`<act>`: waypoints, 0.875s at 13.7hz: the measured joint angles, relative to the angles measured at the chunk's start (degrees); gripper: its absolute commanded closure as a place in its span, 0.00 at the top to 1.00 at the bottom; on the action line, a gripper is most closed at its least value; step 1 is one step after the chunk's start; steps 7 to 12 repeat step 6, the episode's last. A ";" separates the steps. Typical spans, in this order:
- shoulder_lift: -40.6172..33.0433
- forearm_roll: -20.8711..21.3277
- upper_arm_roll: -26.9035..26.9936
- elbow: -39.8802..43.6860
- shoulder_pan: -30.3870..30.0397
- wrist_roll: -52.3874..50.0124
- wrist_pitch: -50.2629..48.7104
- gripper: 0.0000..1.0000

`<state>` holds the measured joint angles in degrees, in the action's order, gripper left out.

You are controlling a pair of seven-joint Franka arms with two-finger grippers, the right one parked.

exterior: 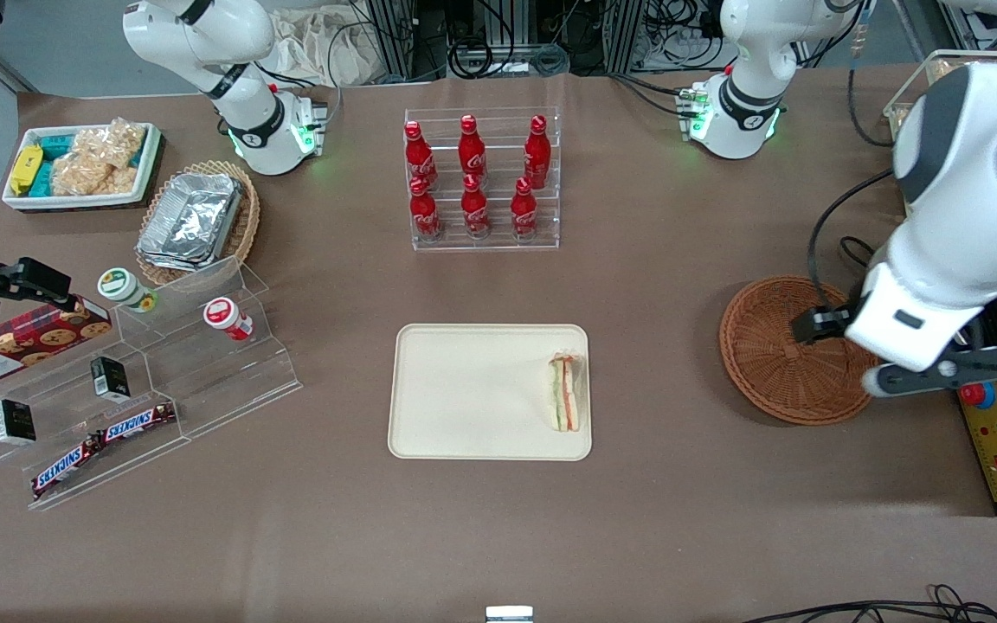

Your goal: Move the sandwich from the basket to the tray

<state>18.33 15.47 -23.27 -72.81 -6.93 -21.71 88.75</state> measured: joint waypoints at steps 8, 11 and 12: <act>-3.86 -10.81 17.36 -0.26 4.03 18.26 -2.89 1.00; -3.86 -10.81 17.36 -0.26 4.03 18.26 -2.89 1.00; -3.86 -10.81 17.36 -0.26 4.03 18.26 -2.89 1.00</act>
